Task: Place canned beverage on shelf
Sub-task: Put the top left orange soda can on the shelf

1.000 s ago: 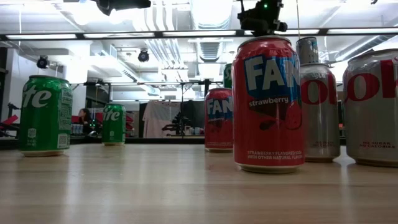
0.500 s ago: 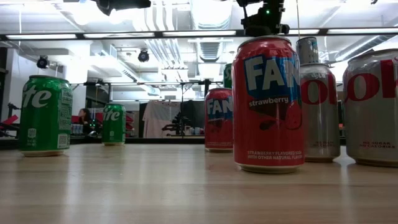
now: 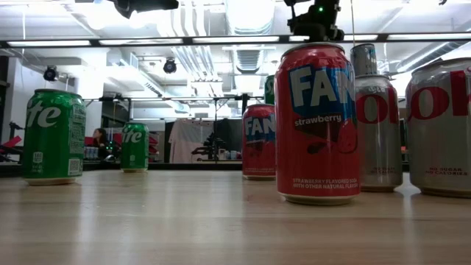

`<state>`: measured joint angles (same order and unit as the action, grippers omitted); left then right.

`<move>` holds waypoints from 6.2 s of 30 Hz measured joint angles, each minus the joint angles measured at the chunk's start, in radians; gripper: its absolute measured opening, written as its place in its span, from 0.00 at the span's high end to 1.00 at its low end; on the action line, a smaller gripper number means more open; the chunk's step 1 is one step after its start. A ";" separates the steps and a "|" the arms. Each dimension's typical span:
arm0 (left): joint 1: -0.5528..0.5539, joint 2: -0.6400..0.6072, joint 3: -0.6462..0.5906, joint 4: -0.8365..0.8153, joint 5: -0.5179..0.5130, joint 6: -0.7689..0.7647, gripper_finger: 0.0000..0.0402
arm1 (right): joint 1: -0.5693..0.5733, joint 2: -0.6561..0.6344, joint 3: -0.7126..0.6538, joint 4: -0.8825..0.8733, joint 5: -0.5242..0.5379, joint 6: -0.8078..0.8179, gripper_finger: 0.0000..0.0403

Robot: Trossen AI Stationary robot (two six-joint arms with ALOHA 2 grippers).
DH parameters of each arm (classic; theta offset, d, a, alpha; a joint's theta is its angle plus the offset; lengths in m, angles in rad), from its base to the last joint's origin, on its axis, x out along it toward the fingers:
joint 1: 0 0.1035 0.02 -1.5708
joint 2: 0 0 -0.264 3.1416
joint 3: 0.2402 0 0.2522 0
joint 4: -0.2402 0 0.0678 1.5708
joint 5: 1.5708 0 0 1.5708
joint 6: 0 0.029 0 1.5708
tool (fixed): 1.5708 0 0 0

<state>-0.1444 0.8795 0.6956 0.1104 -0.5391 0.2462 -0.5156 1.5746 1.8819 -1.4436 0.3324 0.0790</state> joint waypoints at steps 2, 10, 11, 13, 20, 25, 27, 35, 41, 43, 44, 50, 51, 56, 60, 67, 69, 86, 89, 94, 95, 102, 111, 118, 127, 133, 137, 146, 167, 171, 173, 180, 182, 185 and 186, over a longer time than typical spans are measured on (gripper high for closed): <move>0.000 0.000 0.000 0.000 0.000 0.000 1.00 | 0.000 0.000 0.008 -0.032 0.020 0.006 0.98; 0.000 0.000 0.000 0.000 0.000 0.000 1.00 | -0.007 0.004 0.009 -0.040 0.094 0.001 0.98; 0.000 0.000 0.000 0.000 0.000 0.000 1.00 | -0.011 0.006 0.009 -0.039 0.096 0.000 0.98; 0.000 0.000 0.000 0.000 0.000 0.000 1.00 | -0.015 0.012 0.009 -0.039 0.097 0.000 0.98; 0.000 0.000 0.000 -0.002 0.000 0.000 1.00 | -0.032 0.031 0.009 -0.032 0.105 0.000 0.98; 0.000 0.000 0.000 -0.006 0.000 0.000 1.00 | -0.037 0.037 0.009 -0.019 0.124 -0.003 0.98; 0.000 0.000 0.000 -0.006 0.000 0.000 1.00 | -0.038 0.038 0.009 -0.001 0.125 -0.010 0.98; 0.000 0.000 0.000 -0.006 0.000 0.001 1.00 | -0.042 0.039 0.009 0.022 0.125 -0.022 0.98; 0.000 0.000 0.000 -0.006 0.000 0.000 1.00 | -0.044 0.039 0.009 0.014 0.141 -0.033 0.98; 0.000 0.000 0.000 -0.006 0.000 0.000 1.00 | -0.045 0.039 0.009 0.009 0.143 -0.037 0.98; 0.000 0.000 0.000 -0.007 0.000 0.000 1.00 | -0.045 0.039 0.009 0.009 0.143 -0.037 0.98; 0.000 0.000 0.000 -0.007 0.000 0.000 1.00 | -0.046 0.038 0.009 0.006 0.143 -0.036 0.98; 0.000 0.000 0.000 -0.007 0.000 0.001 1.00 | -0.048 0.038 0.009 0.005 0.143 -0.037 0.98; 0.000 0.000 0.000 -0.007 0.000 0.000 1.00 | -0.050 0.037 0.009 -0.002 0.143 -0.035 0.98; 0.000 0.000 0.000 -0.007 0.000 0.000 1.00 | -0.048 0.023 0.011 -0.002 0.125 0.023 0.98; 0.000 0.000 0.000 -0.007 0.000 0.000 1.00 | -0.059 0.017 0.048 0.097 0.117 0.130 0.98; 0.000 0.000 0.000 -0.007 0.000 0.000 1.00 | -0.072 0.017 0.050 0.146 0.115 0.132 0.98; 0.000 0.000 0.000 -0.017 0.000 0.008 1.00 | -0.133 0.069 0.045 0.189 0.113 0.168 0.98; 0.000 0.000 0.000 -0.016 0.000 0.008 1.00 | -0.133 0.069 0.045 0.176 0.114 0.183 0.98; 0.000 0.000 0.000 -0.016 0.000 0.008 1.00 | -0.133 0.069 0.044 0.166 0.114 0.192 0.98; 0.000 0.000 0.000 -0.017 0.000 0.008 1.00 | -0.133 0.069 0.044 0.165 0.114 0.195 0.98; 0.000 0.000 0.000 -0.017 0.000 0.008 1.00 | -0.133 0.069 0.031 0.162 0.117 0.201 0.98; 0.000 0.000 0.000 -0.021 0.000 0.008 1.00 | -0.130 0.069 0.029 0.155 0.114 0.179 0.98; 0.000 0.000 0.000 -0.023 0.000 0.008 1.00 | -0.127 0.065 0.029 0.099 0.113 0.139 0.98; 0.000 0.000 0.000 -0.023 0.000 0.008 1.00 | -0.101 0.056 0.029 0.093 0.105 0.084 0.98; 0.000 0.000 0.000 -0.023 0.000 0.008 1.00 | -0.093 0.039 0.028 0.089 0.097 0.077 0.98; 0.000 0.000 0.000 -0.023 0.000 0.008 1.00 | -0.084 0.011 0.028 0.091 0.102 0.086 0.98; 0.000 0.000 0.000 -0.023 0.000 0.008 1.00 | -0.075 -0.030 0.028 0.043 -0.102 0.160 0.98; 0.000 0.000 0.000 -0.011 0.000 0.006 1.00 | -0.046 0.008 0.050 -0.034 0.089 0.133 0.98; 0.000 0.000 0.000 -0.005 0.000 -0.031 1.00 | -0.005 -0.013 0.083 -0.014 0.091 0.114 0.98; -0.001 0.000 0.000 -0.001 0.003 -0.046 1.00 | 0.029 -0.032 0.085 0.022 0.095 0.105 0.98; -0.049 0.052 -0.003 0.024 0.031 -0.223 1.00 | 0.227 -0.156 0.021 0.174 0.157 0.052 0.98; -0.075 0.084 -0.003 0.071 0.027 -0.240 1.00 | 0.279 -0.185 0.001 0.196 0.178 0.051 0.98; -0.110 0.132 -0.003 0.169 0.026 -0.238 1.00 | 0.333 -0.226 -0.026 0.200 0.187 0.063 0.98; -0.119 0.147 -0.003 0.203 0.026 -0.234 1.00 | 0.347 -0.240 -0.040 0.200 0.191 0.072 0.98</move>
<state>-0.2633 1.0266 0.6926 0.3131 -0.5133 0.0120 -0.1681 1.3348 1.8421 -1.2431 0.5233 0.1506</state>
